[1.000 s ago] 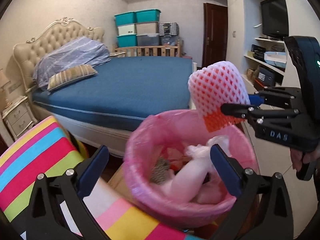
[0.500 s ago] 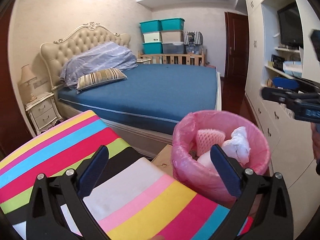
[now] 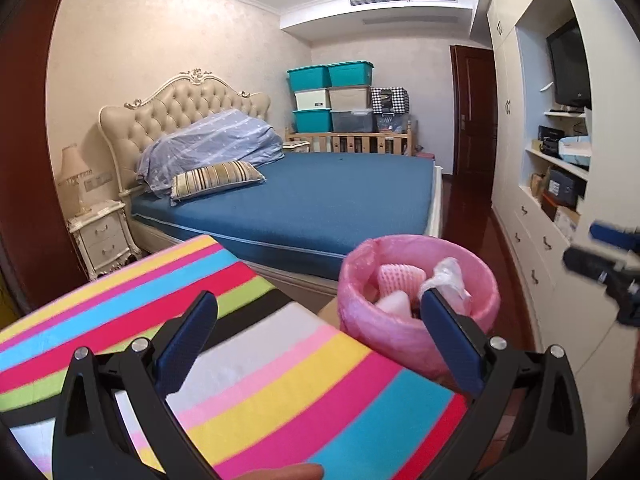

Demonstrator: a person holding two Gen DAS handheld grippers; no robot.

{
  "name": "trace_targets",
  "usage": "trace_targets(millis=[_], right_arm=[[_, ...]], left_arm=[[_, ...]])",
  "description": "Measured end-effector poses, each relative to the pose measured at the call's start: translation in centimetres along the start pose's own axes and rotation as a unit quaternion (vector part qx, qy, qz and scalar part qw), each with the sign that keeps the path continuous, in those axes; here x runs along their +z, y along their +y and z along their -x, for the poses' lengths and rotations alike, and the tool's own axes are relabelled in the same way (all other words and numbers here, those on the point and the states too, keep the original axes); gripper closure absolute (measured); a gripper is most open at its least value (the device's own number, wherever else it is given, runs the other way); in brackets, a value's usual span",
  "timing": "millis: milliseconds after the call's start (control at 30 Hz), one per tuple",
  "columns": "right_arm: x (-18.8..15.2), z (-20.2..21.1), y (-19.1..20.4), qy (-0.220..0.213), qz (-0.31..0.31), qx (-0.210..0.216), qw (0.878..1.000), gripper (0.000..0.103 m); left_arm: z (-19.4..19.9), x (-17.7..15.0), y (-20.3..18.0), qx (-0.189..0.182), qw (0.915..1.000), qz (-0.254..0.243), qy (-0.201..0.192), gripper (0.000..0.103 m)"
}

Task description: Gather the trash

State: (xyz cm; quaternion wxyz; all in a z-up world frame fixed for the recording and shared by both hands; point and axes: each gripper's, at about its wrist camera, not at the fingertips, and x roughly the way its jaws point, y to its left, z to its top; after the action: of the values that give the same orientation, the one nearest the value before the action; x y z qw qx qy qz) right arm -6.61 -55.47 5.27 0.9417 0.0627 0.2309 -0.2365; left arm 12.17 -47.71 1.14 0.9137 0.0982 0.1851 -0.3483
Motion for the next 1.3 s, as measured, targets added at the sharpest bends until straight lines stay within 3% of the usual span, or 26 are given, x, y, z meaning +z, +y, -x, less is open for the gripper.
trace_targets(millis=[100, 300, 1300], right_arm=[[-2.0, 0.5, 0.3, 0.006, 0.004, -0.001, 1.000, 0.019], [-3.7, 0.8, 0.7, 0.012, 0.009, 0.011, 1.000, 0.019], [-4.4, 0.0, 1.3, 0.035, 0.031, 0.029, 0.998, 0.019]], left_arm=[[1.2, -1.0, 0.0, -0.012, 0.9998, 0.013, 0.010, 0.004], [3.1, -3.0, -1.2, -0.025, 0.9994, -0.005, 0.023, 0.004], [2.4, -4.3, -1.7, -0.038, 0.9982, -0.011, 0.045, 0.004]])
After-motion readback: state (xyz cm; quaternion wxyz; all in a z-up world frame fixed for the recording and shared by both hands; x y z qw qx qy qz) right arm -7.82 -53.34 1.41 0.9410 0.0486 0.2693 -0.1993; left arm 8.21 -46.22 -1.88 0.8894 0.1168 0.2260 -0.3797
